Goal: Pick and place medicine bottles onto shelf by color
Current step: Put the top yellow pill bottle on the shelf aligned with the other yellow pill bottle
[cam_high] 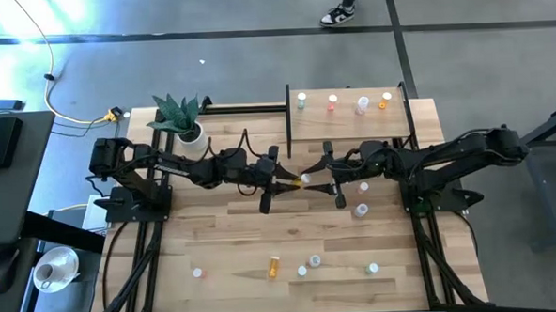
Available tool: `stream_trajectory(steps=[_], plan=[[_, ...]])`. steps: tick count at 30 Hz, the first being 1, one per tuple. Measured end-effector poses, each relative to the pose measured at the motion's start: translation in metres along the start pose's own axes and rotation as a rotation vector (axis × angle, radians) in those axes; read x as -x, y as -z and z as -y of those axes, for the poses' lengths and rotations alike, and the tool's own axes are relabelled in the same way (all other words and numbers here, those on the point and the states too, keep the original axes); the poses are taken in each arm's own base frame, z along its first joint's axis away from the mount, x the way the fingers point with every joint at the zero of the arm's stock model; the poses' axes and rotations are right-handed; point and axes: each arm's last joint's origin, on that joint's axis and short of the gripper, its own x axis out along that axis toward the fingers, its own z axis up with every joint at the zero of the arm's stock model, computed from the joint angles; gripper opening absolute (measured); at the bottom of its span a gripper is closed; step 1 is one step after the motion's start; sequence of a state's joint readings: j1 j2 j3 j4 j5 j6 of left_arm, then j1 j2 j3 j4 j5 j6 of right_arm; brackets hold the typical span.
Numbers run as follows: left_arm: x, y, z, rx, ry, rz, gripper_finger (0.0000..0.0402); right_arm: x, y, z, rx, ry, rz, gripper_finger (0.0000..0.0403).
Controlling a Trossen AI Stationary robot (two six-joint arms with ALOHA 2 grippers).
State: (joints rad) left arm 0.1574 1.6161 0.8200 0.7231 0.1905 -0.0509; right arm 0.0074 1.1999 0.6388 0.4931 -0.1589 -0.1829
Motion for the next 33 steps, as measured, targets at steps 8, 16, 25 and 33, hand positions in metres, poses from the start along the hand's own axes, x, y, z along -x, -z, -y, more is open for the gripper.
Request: stream_trajectory(steps=[8,16,25,33], plan=[[0.0,0.0001,-0.0001,-0.002,-0.001,-0.001,0.0091,0.0,0.0003,0.0011,-0.016,0.041,-0.009,0.0177],[0.0,0.0001,-0.0001,-0.002,-0.001,-0.001,0.0091,0.0,0.0004,0.0013,-0.026,0.045,-0.01,0.0166],[0.0,0.0001,-0.0001,-0.002,-0.001,-0.001,0.0091,0.0,0.0004,0.0012,-0.029,0.041,-0.009,0.01],[0.0,0.0002,-0.0011,-0.003,-0.047,-0.001,0.011,0.0001,0.0014,0.0012,-0.049,0.041,-0.019,0.011]])
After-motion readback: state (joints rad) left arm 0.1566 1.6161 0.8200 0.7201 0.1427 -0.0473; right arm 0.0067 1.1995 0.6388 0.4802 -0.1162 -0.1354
